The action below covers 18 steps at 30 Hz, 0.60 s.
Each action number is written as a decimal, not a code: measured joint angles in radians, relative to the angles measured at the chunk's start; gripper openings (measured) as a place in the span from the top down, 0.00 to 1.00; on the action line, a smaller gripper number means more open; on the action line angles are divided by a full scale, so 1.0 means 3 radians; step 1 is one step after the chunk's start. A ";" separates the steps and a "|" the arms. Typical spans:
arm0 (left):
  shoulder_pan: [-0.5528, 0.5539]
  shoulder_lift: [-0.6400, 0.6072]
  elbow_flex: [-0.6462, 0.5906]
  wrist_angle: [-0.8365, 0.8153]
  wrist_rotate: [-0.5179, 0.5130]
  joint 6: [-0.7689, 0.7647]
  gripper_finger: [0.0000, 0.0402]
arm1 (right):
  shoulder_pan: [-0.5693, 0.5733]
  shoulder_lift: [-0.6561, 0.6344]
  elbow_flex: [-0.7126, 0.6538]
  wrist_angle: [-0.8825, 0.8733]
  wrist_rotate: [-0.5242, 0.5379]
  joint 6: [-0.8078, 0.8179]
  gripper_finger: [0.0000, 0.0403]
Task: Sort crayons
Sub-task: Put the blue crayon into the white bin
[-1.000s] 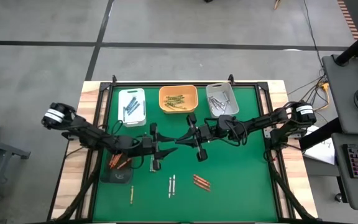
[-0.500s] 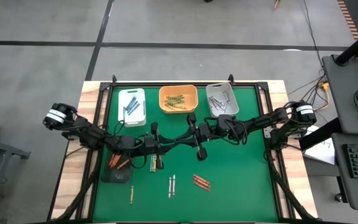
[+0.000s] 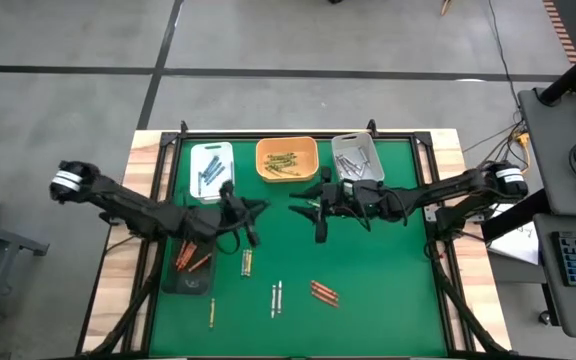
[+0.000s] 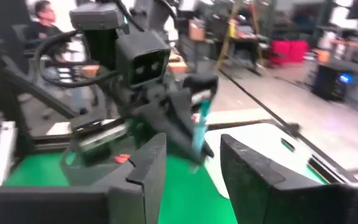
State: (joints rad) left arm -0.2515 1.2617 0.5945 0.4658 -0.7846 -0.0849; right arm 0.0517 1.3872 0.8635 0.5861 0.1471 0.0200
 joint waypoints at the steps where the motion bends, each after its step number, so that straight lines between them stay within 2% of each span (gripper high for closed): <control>1: 0.0079 -0.0107 0.0000 -0.0274 -0.0030 -0.0119 0.99 | 0.0000 -0.0039 0.0001 -0.0071 0.0052 0.0022 0.65; 5: 0.0467 -0.0434 0.0000 -0.1261 -0.0035 -0.0617 0.99 | 0.0001 -0.0111 0.0000 -0.0181 0.0071 0.0025 0.64; 8: 0.0793 -0.0571 0.0000 -0.1773 0.0076 -0.0855 0.99 | 0.0003 -0.0112 0.0000 -0.0183 0.0070 0.0024 0.65; 18: 0.1979 -0.0623 0.0000 -0.2662 0.0873 -0.1055 1.00 | 0.0001 -0.0098 -0.0001 -0.0289 0.0084 0.0074 0.66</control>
State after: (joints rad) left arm 0.3423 1.0748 0.5945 -0.3327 -0.5226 -0.4015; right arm 0.0521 1.3579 0.8631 0.4995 0.1724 0.0422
